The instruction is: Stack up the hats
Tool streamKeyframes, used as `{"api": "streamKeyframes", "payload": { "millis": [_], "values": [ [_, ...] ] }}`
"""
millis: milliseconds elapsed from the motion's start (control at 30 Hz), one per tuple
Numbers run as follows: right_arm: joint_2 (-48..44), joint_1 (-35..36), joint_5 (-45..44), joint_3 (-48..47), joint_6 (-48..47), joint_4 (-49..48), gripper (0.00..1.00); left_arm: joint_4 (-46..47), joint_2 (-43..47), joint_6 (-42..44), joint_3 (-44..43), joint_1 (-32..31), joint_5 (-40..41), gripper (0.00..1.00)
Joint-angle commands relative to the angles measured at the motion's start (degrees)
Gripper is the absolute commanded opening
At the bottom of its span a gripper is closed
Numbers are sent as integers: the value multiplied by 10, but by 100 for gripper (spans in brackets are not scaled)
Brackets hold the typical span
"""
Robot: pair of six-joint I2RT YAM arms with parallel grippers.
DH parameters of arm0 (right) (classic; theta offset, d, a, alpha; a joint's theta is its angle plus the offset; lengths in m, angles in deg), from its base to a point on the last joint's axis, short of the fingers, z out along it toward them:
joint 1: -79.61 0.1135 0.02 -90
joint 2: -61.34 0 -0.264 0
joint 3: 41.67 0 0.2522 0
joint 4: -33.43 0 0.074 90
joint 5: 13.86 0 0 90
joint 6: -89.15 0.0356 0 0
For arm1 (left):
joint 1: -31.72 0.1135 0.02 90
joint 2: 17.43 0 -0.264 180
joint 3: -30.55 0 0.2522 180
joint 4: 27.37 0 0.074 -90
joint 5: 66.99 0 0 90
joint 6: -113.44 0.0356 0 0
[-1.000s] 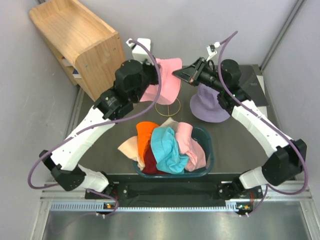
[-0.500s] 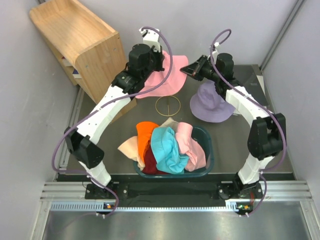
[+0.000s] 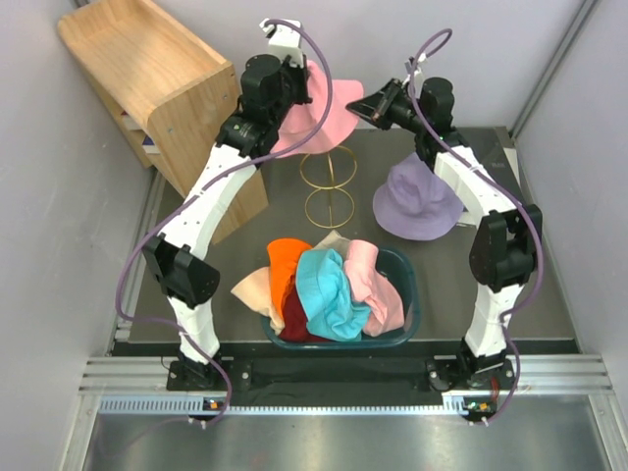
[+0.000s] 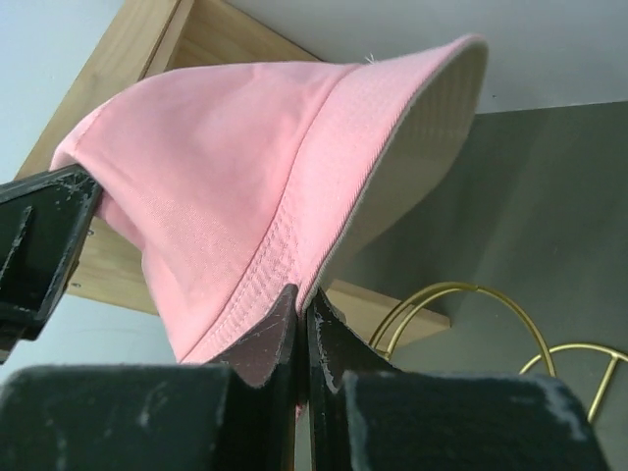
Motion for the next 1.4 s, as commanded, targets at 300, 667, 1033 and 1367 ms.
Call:
{"api": "streamKeyframes", "payload": {
  "millis": [300,667,1033,1367],
  "values": [
    [-72,-9,6,123,-53,49,0,53,71,-55,156,0,-93,0],
    [-166,-12,-28,255,-84,56,0,5,116,-91,223,-14,-132,13],
    [-192,-12,-72,261,-113,109,0,-34,162,-101,201,-14,-115,66],
    [-250,5,-102,256,-48,111,0,-46,139,-156,217,-14,-165,68]
  ]
}}
